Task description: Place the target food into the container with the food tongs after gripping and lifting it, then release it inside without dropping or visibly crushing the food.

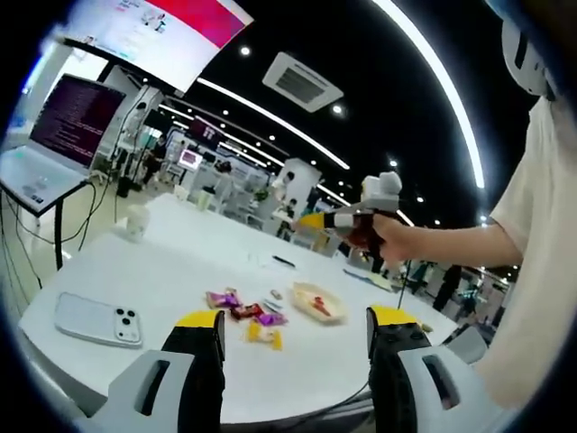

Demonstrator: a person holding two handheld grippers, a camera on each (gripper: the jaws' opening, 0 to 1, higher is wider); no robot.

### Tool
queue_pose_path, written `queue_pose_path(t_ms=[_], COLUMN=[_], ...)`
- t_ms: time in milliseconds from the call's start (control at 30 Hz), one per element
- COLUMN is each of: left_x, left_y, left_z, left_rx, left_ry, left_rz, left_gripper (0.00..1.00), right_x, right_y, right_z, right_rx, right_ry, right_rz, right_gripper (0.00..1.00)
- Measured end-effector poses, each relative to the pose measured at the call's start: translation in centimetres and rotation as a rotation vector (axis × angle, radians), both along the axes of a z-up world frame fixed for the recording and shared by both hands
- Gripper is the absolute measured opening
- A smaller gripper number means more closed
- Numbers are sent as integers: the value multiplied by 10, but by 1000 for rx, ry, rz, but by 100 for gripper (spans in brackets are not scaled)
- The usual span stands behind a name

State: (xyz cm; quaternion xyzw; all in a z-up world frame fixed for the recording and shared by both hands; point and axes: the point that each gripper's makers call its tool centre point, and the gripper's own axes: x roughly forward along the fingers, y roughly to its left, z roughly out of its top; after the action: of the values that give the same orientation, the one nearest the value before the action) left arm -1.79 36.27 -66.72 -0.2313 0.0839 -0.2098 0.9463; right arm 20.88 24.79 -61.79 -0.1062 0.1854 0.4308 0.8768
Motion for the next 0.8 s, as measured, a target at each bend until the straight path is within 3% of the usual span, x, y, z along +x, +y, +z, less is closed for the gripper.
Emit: queue_pose_path(t_ms=[267,800], left_x=[-3,0], left_y=[7,-1], left_z=[-6,-10], left_rx=[7,16], left_ry=[17,34], left_rz=[19,0], left_gripper=[63,63], right_x=[0,3], right_y=[1,8], right_z=[-7,-21], right_rx=[4,21], right_ry=[15,51], right_rz=[-1,3], right_gripper=[27,27])
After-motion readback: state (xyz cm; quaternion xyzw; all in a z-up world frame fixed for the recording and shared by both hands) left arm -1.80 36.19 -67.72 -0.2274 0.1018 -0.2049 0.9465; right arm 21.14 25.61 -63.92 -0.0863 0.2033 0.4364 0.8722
